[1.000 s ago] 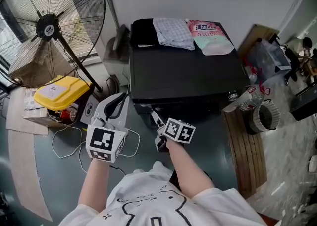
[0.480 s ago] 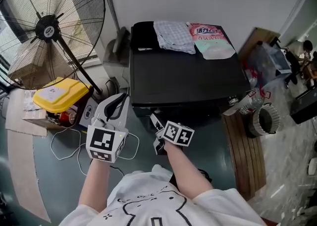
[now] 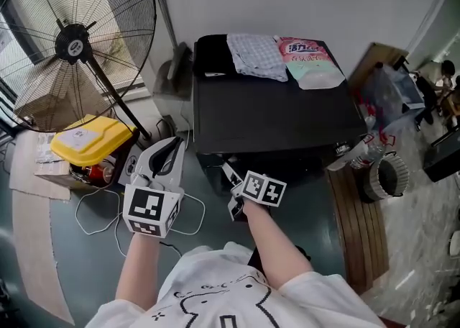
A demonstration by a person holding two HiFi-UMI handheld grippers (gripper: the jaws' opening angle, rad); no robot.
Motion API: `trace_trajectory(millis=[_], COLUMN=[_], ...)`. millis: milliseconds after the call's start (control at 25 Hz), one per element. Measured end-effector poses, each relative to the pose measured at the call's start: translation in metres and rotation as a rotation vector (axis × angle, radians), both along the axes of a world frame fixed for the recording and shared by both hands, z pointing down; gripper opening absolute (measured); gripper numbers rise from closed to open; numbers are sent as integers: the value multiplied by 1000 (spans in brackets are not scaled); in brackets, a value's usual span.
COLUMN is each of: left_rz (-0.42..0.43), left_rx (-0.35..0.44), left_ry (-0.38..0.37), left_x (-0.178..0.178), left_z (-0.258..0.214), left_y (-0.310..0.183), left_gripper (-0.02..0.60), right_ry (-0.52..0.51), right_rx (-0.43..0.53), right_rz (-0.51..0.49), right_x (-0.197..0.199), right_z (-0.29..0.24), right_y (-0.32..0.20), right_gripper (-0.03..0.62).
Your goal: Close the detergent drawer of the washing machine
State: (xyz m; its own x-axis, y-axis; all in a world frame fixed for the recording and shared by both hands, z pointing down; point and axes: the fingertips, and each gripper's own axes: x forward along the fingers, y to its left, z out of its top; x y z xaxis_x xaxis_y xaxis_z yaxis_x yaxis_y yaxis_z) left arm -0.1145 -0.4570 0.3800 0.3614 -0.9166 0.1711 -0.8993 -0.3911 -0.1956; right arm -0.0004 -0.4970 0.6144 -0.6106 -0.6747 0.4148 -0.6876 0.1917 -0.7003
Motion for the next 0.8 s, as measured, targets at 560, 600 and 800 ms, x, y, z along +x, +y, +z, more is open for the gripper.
trace_trajectory(millis=[560, 600, 800], left_rz=[90, 98, 142], left_rx=[3, 6, 19], left_ry=[26, 28, 30], left_x=[-9, -11, -17], left_z=[-8, -11, -26], left_y=[49, 52, 70], left_gripper=[18, 18, 18], right_ry=[58, 59, 72], right_rx=[34, 41, 80], right_rz=[22, 30, 73], right_x=[5, 5, 7], right_z=[-37, -42, -69], right_y=[33, 37, 57], right_gripper=[282, 281, 247])
